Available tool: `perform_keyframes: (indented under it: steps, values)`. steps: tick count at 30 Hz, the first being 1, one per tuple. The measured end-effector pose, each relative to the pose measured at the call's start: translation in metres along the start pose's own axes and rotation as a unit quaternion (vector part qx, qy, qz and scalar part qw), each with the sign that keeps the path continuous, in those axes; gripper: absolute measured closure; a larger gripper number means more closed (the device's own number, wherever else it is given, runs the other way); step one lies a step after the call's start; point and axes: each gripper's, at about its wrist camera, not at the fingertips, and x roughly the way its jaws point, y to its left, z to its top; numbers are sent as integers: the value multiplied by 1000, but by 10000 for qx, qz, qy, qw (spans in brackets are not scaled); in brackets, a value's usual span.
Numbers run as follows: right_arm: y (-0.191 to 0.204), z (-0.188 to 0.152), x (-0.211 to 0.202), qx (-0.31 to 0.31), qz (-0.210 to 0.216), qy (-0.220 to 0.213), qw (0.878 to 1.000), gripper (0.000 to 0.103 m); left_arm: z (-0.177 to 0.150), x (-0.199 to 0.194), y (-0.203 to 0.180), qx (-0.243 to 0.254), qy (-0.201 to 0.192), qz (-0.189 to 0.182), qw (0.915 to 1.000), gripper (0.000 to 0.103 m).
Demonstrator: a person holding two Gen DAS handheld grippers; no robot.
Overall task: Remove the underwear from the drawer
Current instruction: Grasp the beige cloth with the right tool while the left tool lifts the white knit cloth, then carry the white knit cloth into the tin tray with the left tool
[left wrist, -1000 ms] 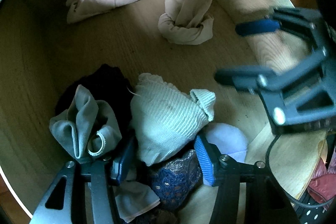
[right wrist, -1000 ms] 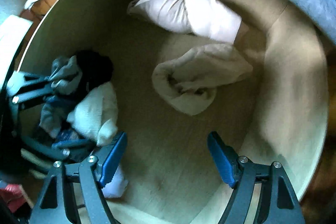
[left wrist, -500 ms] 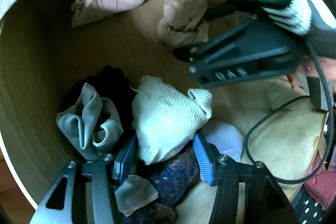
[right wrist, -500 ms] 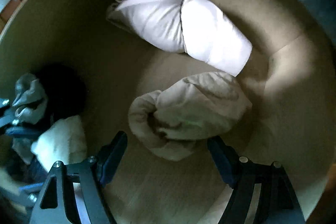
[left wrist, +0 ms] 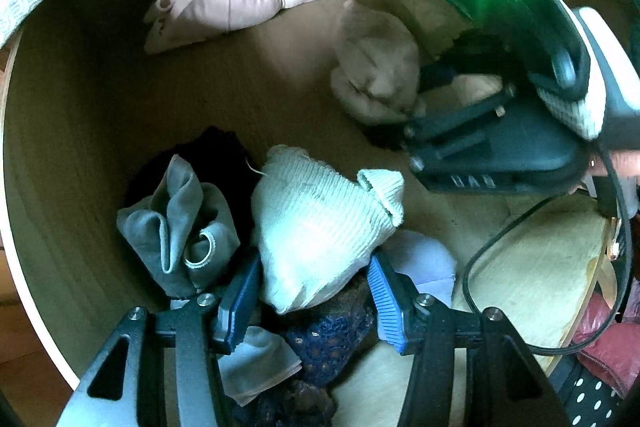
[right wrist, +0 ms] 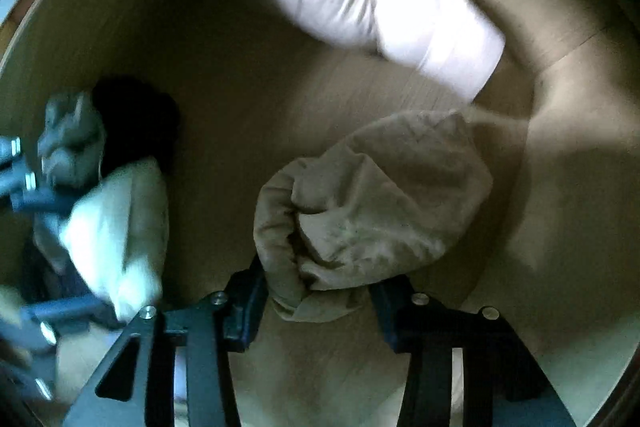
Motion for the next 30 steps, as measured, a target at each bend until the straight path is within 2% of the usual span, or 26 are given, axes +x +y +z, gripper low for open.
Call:
perform_keyframes:
  steps: [3, 7, 14, 23, 30]
  values:
    - [2, 2, 3, 6, 50, 34, 10000, 48, -4, -2, -3, -56, -74, -91, 9999, 50]
    - [4, 10, 4, 6, 53, 17, 10000, 47, -8, -14, 2, -136, -246, -226, 9993, 50]
    - [-9, -8, -2, 34, 101, -9, 9999, 46, -24, -53, 12, -256, -662, -369, 9968, 50]
    - [-3, -10, -4, -14, 38, 9, 10000, 46, -31, -99, 11, -257, -886, -302, 9953, 50]
    - [-2, -12, -7, 3, 61, 1, 10000, 46, -19, -167, 23, -183, -1305, 5, 9913, 50]
